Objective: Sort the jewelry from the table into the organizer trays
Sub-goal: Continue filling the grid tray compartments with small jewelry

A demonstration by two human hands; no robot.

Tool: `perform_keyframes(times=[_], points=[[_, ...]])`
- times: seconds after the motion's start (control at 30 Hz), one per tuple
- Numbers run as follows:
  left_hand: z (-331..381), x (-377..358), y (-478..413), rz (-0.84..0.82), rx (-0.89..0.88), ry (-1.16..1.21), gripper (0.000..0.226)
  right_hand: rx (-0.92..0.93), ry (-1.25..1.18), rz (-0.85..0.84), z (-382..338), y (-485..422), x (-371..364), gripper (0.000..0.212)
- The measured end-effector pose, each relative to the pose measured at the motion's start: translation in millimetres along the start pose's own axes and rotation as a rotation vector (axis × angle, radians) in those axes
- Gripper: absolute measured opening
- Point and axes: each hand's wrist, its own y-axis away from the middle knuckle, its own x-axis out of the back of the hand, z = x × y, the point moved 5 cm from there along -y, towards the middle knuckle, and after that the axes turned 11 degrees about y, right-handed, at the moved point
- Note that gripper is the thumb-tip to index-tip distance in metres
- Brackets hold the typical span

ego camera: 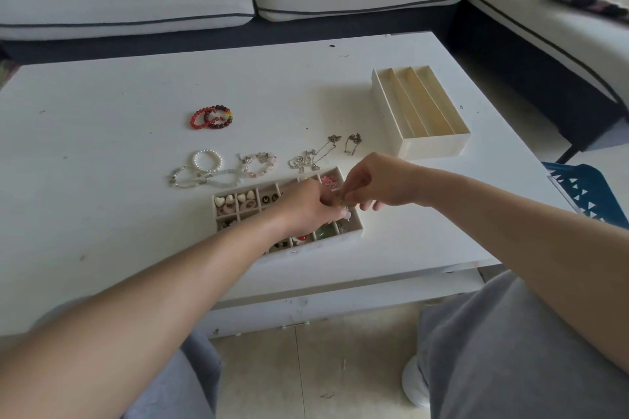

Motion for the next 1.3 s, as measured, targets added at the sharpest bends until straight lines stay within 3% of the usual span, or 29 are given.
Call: perform_keyframes(times=[0.13, 0.27, 0.47, 0.77, 1.3], points=[[-0.8, -2.9, -0.3, -0.019, 0.01, -0.064, 0.034, 0.012, 0.061, -0.065, 0.6, 1.3, -3.8, 0.014], [-1.6, -0.6, 0.8, -0.044, 0.009, -0.099, 0.01, 0.04, 0.063, -0.113, -2.9, 5.1, -4.2, 0.022], [-1.5, 0.7, -0.6, -0.031, -0.002, -0.02, 0.023, 0.053, 0.051, -0.102, -4.1, 6.3, -1.9, 0.017], [-4.8, -3.9, 0.8, -0.054, 0.056, 0.022, 0.011, 0.062, 0.075, -0.11, -5.2, 6.3, -2.5, 0.019], [-1.6, -5.5, 3.4, -0.098, 0.057, -0.074, 0.021, 0.053, 0.396, -0.045, -9.4, 0.7, -12.7, 0.006]])
